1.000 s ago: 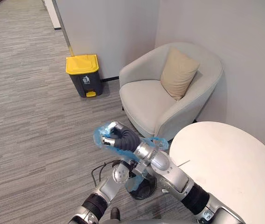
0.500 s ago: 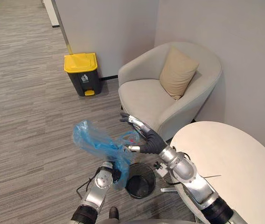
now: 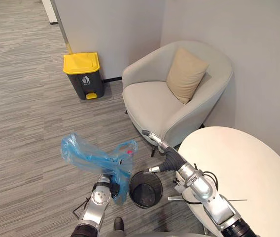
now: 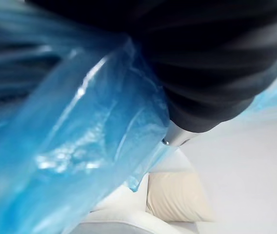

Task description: Gather rubbish on tea table into small bin, then transfer packed bag to large trash can.

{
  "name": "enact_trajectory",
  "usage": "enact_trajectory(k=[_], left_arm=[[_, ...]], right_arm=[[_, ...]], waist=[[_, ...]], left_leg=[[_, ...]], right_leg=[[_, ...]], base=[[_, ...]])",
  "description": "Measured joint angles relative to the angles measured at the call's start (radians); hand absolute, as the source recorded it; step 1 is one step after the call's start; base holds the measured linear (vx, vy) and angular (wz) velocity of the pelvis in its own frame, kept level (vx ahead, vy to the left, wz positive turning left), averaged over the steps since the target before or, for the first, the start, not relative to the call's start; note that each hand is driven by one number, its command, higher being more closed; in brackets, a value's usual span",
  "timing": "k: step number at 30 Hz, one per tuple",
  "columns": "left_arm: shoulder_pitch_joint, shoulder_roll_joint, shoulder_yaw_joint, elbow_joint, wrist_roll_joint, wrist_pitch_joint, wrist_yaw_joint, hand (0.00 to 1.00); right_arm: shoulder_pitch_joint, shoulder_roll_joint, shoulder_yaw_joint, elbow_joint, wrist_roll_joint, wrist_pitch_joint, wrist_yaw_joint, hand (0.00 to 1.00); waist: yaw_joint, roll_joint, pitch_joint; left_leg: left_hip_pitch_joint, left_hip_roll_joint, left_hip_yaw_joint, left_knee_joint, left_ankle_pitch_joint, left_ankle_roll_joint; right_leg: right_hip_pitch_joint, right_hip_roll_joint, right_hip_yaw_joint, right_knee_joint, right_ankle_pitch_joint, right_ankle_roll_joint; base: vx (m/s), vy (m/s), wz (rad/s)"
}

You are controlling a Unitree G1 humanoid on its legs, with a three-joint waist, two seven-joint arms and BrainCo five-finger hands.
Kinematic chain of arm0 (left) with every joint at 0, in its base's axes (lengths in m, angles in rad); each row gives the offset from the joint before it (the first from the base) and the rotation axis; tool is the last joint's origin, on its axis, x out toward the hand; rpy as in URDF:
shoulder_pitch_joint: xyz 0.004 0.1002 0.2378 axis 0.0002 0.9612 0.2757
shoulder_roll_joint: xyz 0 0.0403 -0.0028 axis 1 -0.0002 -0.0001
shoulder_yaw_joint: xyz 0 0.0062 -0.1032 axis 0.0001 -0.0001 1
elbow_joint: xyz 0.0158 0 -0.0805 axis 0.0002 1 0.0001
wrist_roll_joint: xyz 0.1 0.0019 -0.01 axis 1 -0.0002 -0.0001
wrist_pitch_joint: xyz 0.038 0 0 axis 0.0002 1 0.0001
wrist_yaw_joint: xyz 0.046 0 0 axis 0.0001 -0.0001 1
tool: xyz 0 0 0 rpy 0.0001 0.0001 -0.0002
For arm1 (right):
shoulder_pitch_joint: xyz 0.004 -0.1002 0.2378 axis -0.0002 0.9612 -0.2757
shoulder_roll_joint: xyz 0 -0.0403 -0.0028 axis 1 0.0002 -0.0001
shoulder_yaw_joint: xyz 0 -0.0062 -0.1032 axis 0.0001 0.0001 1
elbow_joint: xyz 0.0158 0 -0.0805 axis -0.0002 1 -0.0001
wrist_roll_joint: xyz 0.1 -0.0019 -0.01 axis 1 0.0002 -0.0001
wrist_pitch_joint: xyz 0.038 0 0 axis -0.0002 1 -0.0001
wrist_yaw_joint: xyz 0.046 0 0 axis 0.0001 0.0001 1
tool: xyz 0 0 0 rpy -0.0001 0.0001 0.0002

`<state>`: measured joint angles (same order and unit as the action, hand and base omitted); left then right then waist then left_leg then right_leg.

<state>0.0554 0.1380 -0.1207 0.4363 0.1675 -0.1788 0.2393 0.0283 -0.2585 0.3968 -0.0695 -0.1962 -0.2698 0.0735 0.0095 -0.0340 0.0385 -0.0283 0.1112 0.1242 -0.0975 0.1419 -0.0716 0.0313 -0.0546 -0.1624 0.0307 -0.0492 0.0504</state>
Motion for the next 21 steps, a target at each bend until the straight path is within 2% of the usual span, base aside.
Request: enact_trajectory(k=[2, 9, 14, 21], left_arm=[[0.016, -0.001, 0.018, 0.009, -0.001, 0.0, 0.002, 1.0], [0.078, -0.018, 0.078, 0.091, -0.023, -0.003, -0.01, 1.0], [0.123, -0.02, 0.097, 0.137, -0.031, -0.002, -0.036, 1.0], [0.143, -0.026, 0.132, 0.197, -0.043, -0.002, -0.063, 1.0]], right_arm=[[0.025, 0.049, -0.043, 0.077, 0.014, 0.002, -0.014, 0.0], [0.09, 0.13, -0.154, 0.271, 0.029, 0.011, -0.055, 0.0], [0.112, 0.15, -0.253, 0.395, 0.027, 0.026, -0.099, 0.0], [0.137, 0.166, -0.324, 0.49, 0.04, 0.05, -0.136, 0.0]], waist=[[-0.002, 0.001, 0.001], [-0.003, 0.009, 0.006], [-0.004, 0.027, 0.017], [-0.009, 0.029, 0.018]], left_leg=[[0.0, -0.001, 0.0, 0.0, 0.0, 0.0], [0.0, -0.006, -0.01, -0.006, -0.006, -0.005], [0.0, -0.012, -0.02, -0.006, -0.008, -0.002], [0.003, -0.019, -0.025, -0.004, -0.014, -0.002]], right_leg=[[0.0, 0.0, -0.001, 0.0, 0.0, 0.0], [0.003, -0.003, -0.008, -0.002, -0.003, 0.004], [0.009, -0.015, -0.02, -0.002, -0.01, 0.013], [0.016, -0.017, -0.026, 0.0, -0.014, 0.013]], base=[[0.0, 0.0, 0.0], [0.0, 0.0, 0.02], [0.0, 0.0, 0.07], [0.02, -0.003, 0.02]])
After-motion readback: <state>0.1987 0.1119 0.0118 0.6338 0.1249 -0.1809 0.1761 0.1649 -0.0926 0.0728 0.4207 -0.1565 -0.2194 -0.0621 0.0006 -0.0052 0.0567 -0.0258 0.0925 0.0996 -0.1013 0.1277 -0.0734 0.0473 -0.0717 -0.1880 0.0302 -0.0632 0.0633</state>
